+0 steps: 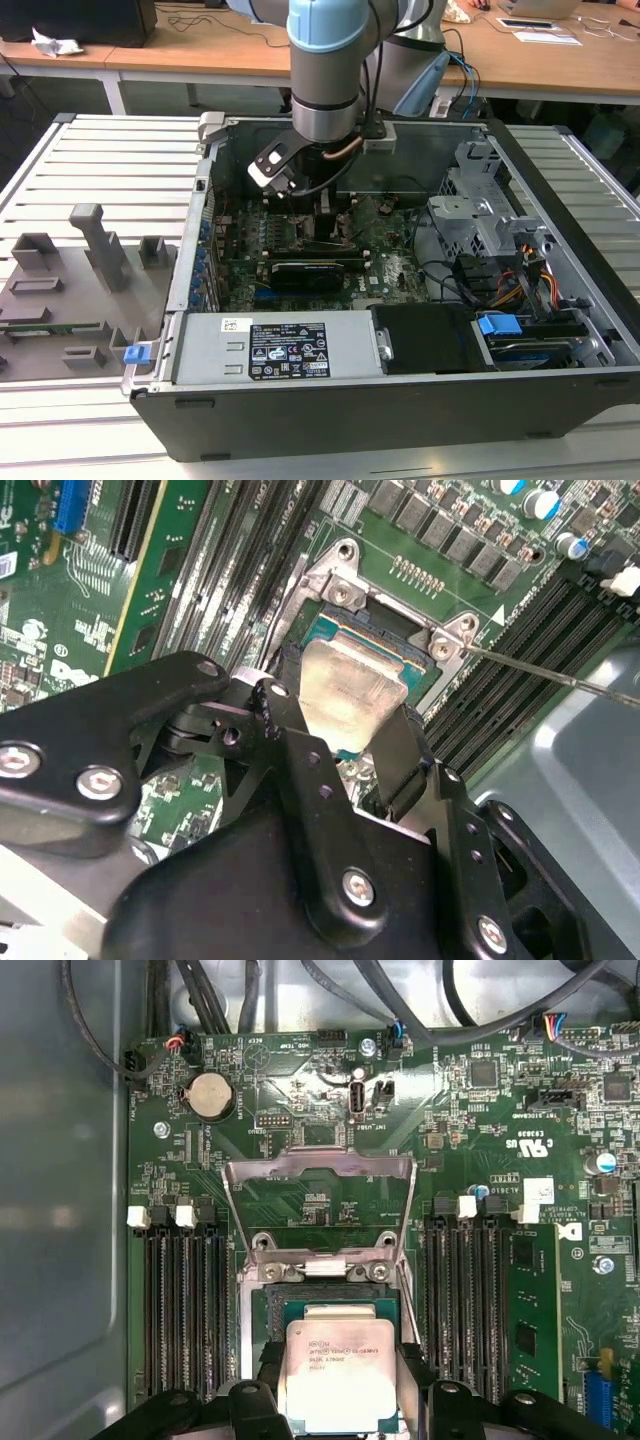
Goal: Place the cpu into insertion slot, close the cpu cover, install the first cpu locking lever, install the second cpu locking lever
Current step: 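Place the cpu into insertion slot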
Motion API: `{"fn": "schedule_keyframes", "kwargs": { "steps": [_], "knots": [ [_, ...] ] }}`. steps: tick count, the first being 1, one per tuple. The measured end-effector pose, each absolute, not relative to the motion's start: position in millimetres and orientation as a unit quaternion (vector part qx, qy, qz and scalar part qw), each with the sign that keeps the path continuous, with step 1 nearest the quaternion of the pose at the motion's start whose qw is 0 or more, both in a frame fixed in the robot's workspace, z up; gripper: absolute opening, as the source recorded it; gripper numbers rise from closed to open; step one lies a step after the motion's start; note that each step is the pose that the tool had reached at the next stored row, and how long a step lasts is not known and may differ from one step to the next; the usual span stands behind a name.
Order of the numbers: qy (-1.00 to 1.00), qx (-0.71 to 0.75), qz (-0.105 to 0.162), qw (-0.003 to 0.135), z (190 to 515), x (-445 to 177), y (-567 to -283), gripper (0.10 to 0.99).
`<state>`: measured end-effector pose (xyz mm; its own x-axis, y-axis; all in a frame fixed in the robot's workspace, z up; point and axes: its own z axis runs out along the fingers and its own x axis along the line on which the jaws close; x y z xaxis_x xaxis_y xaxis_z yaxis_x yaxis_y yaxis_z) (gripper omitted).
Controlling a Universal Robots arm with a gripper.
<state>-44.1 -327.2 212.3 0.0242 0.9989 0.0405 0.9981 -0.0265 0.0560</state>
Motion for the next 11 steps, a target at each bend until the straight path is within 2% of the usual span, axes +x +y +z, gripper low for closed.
{"fn": "schedule_keyframes", "kwargs": {
  "steps": [11],
  "knots": [
    [0.699, 0.714, 0.034, 0.006, 206.3, -41.1, -322.8, 0.525]
  ]
}}
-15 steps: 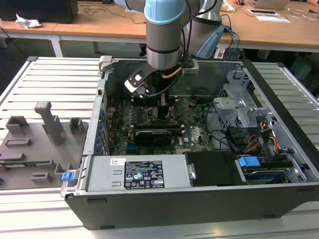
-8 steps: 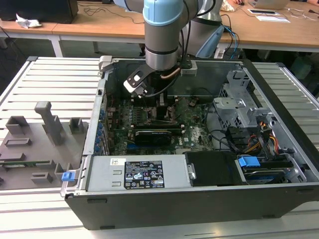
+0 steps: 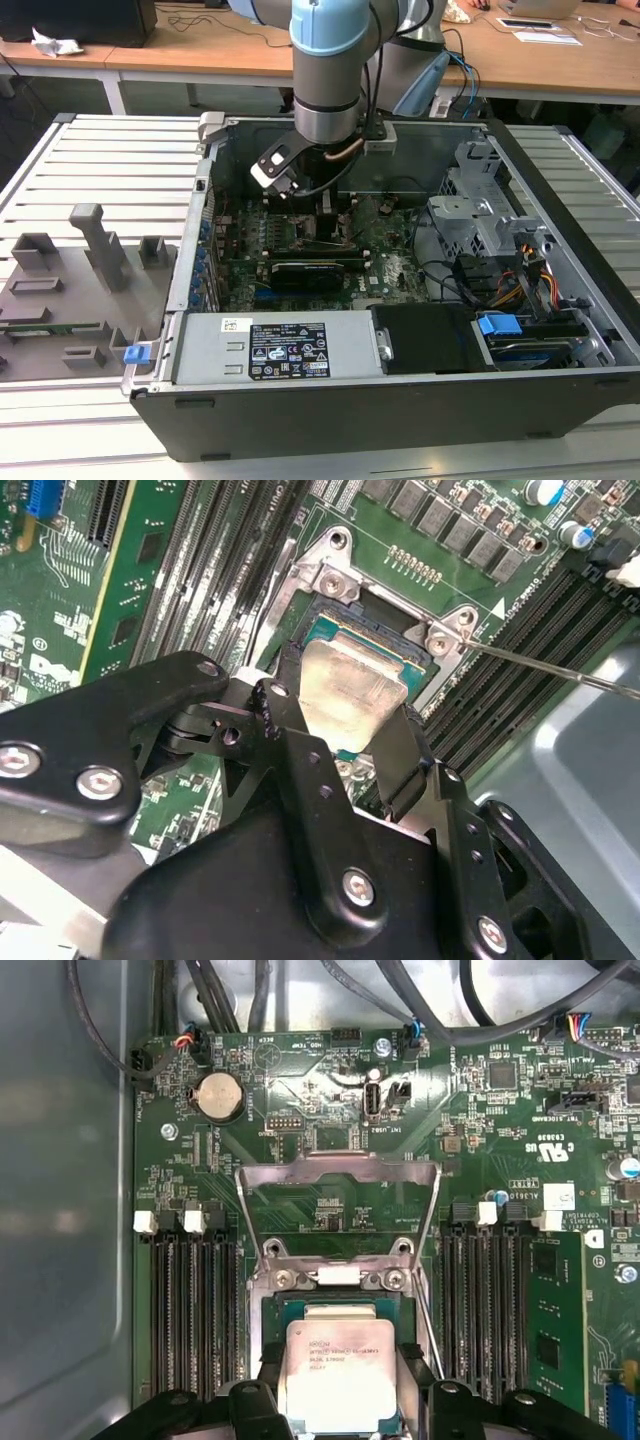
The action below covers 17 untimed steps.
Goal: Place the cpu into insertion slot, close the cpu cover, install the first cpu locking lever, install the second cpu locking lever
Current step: 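Place the cpu into insertion slot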
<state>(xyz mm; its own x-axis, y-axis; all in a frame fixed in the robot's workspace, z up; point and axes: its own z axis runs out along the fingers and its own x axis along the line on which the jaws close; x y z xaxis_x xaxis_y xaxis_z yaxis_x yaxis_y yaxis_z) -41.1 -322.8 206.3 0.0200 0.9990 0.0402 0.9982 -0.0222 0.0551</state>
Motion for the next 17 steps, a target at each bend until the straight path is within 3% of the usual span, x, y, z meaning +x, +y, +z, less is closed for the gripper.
{"fn": "schedule_keyframes", "kwargs": {
  "steps": [14, 16, 17],
  "knots": [
    [0.699, 0.715, 0.033, 0.006, 201.3, -42.7, -322.8, 0.525],
    [0.699, 0.715, 0.033, 0.006, 201.3, -42.7, -322.8, 0.537],
    [0.699, 0.715, 0.033, 0.006, 201.2, -42.6, -322.8, 0.600]
  ]
}}
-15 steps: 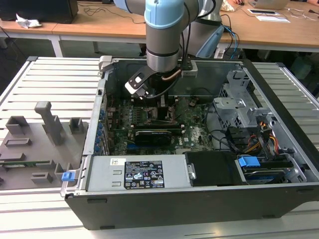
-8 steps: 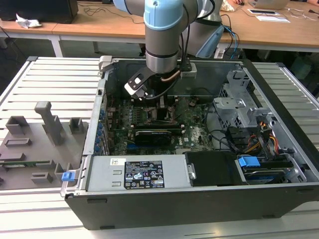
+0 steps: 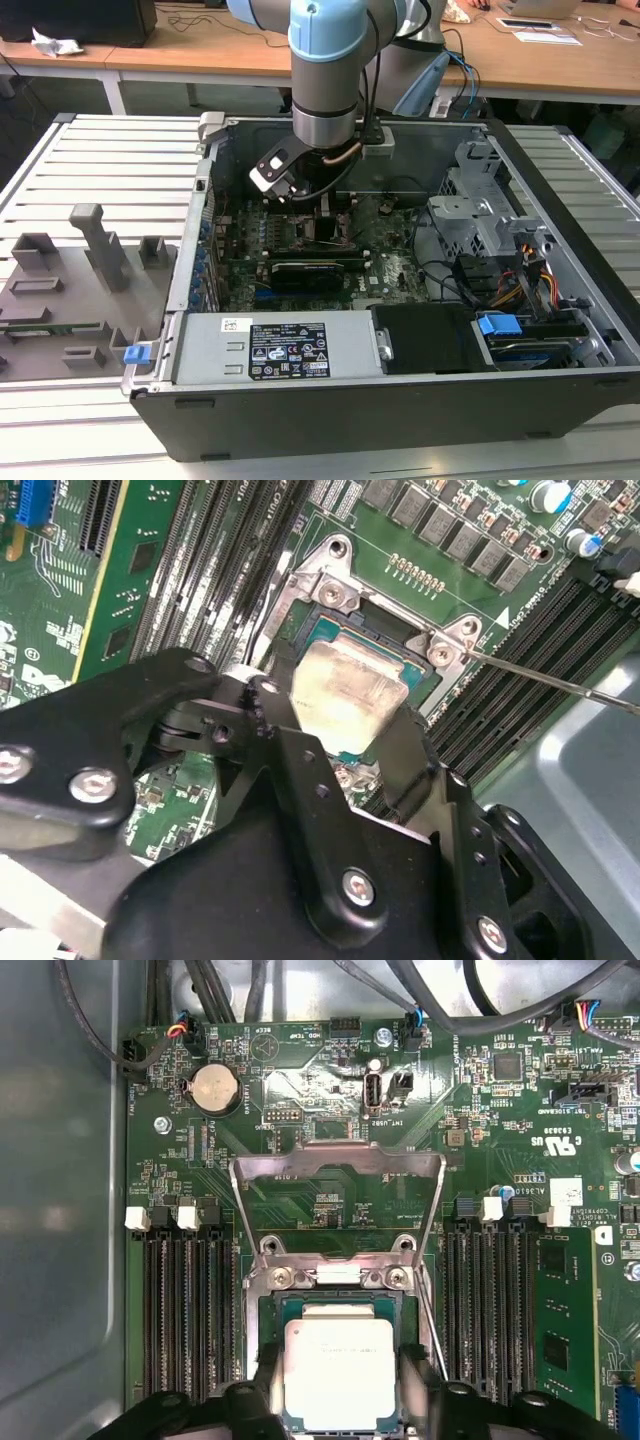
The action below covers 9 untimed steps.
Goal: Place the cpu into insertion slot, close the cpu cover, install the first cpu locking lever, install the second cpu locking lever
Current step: 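Place the cpu into insertion slot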
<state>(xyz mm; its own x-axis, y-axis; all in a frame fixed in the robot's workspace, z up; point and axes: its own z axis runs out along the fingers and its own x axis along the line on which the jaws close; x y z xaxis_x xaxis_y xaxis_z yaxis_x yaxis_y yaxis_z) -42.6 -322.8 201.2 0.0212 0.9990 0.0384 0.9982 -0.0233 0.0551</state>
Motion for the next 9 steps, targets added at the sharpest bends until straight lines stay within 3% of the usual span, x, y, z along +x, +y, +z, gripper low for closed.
{"fn": "schedule_keyframes", "kwargs": {
  "steps": [9],
  "knots": [
    [0.699, 0.715, 0.034, 0.006, 205.5, -42.6, -322.8, 0.600]
  ]
}}
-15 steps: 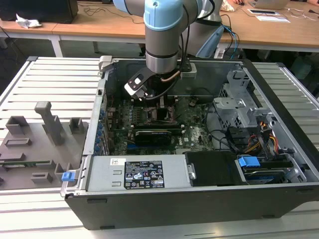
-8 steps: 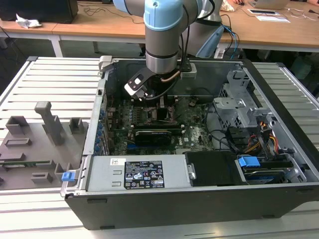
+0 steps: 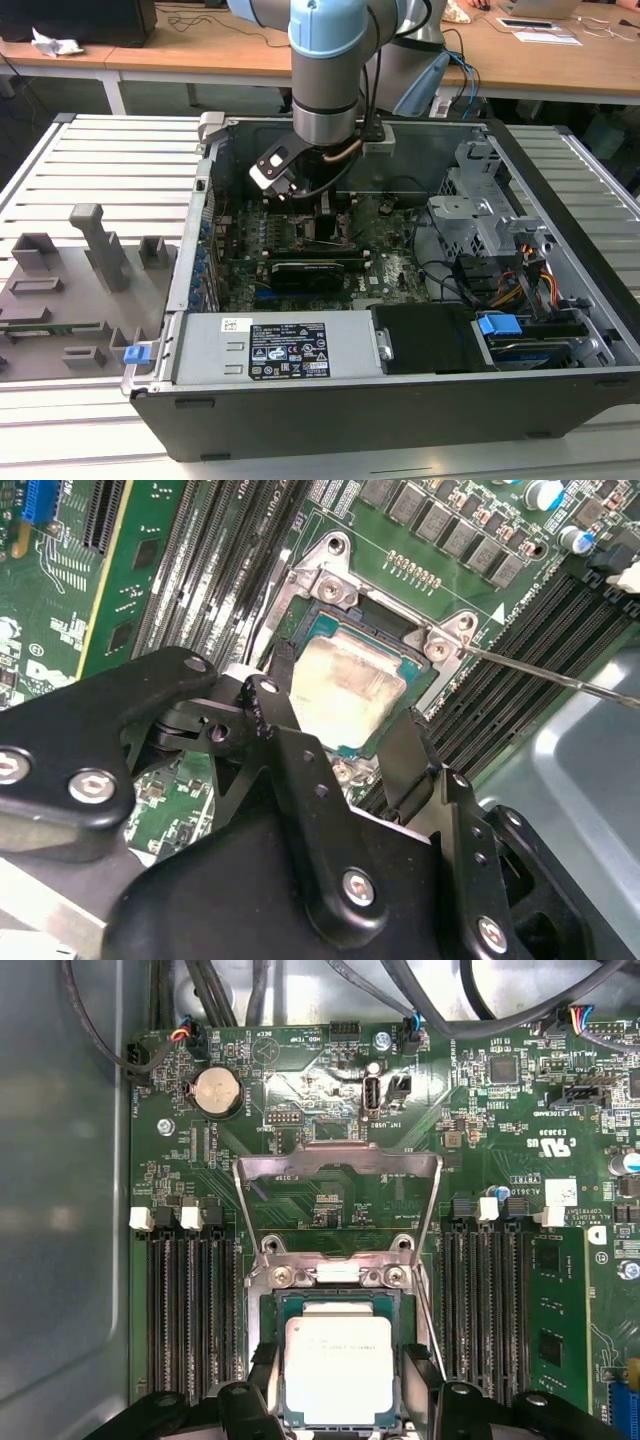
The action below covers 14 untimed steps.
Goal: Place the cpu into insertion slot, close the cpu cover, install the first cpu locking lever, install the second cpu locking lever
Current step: 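Place the cpu into insertion slot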
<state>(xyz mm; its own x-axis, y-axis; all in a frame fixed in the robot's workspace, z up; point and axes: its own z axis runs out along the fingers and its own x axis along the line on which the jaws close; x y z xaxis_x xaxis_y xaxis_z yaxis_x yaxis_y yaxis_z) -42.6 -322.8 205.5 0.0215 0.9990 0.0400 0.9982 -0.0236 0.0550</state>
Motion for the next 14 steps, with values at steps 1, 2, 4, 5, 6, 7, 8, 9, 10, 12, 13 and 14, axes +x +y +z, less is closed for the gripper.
{"fn": "schedule_keyframes", "kwargs": {
  "steps": [1, 2, 4, 5, 6, 7, 8, 9, 10, 12, 13, 14],
  "knots": [
    [0.699, 0.715, 0.033, 0.006, 206.0, -42.6, -322.8, 0.600],
    [0.699, 0.715, 0.034, 0.006, 206.7, -42.6, -322.8, 0.600],
    [0.699, 0.715, 0.034, 0.006, 207.3, -42.6, -322.8, 0.600],
    [0.699, 0.715, 0.034, 0.006, 207.8, -42.6, -322.8, 0.588],
    [0.699, 0.715, 0.034, 0.006, 208.2, -42.6, -322.8, 0.522],
    [0.699, 0.715, 0.033, 0.006, 208.6, -42.6, -322.8, 0.455],
    [0.699, 0.715, 0.034, 0.006, 209.0, -42.6, -322.8, 0.396],
    [0.698, 0.715, 0.034, 0.006, 209.4, -42.6, -322.8, 0.337],
    [0.698, 0.715, 0.033, 0.006, 209.8, -42.6, -322.8, 0.275],
    [0.698, 0.715, 0.033, 0.006, 210.3, -42.6, -322.8, 0.216],
    [0.699, 0.715, 0.033, 0.006, 210.6, -42.6, -322.8, 0.153],
    [0.698, 0.715, 0.033, 0.006, 211.0, -42.6, -322.8, 0.106]
  ]
}}
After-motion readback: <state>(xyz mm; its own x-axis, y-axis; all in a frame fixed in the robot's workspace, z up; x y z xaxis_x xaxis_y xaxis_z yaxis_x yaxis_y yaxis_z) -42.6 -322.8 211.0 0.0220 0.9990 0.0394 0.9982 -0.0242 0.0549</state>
